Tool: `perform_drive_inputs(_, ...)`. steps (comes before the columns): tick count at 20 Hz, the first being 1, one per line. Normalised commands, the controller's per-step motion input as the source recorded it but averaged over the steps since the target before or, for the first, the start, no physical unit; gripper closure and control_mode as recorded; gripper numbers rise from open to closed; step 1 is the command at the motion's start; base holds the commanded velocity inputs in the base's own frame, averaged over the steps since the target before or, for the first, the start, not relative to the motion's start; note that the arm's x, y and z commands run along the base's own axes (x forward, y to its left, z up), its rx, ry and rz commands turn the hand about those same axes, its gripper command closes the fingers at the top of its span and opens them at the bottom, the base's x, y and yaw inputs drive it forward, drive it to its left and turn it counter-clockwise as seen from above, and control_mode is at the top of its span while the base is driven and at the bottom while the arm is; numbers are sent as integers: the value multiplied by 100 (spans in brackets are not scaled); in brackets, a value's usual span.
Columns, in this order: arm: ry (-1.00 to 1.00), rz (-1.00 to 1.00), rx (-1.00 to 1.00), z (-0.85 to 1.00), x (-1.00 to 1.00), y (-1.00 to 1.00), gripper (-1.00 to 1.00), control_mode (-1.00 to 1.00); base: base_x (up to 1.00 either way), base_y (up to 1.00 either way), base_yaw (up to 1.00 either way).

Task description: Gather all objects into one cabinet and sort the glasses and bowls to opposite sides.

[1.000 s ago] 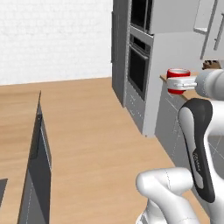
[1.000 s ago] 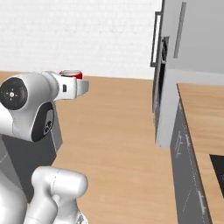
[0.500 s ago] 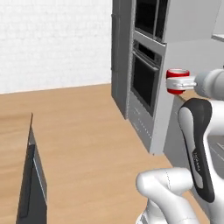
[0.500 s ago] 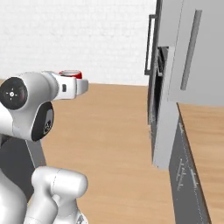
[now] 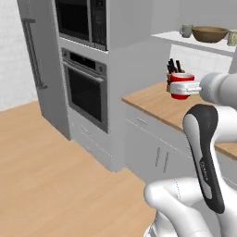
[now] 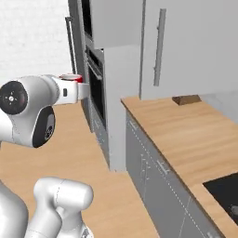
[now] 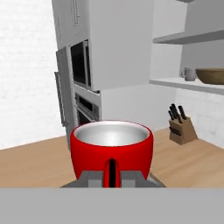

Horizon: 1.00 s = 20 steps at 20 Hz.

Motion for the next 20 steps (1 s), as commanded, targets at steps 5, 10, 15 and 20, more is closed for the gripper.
perform_drive_inputs(5, 0, 0, 0, 0, 0, 0, 100, 100, 62, 63, -69)
perform_drive_inputs(10, 0, 0, 0, 0, 0, 0, 100, 100, 76, 85, -48)
perform_drive_inputs(15, 0, 0, 0, 0, 0, 0, 100, 100, 60, 36, -39)
perform_drive_inputs(20, 0, 0, 0, 0, 0, 0, 100, 100, 37, 4, -56)
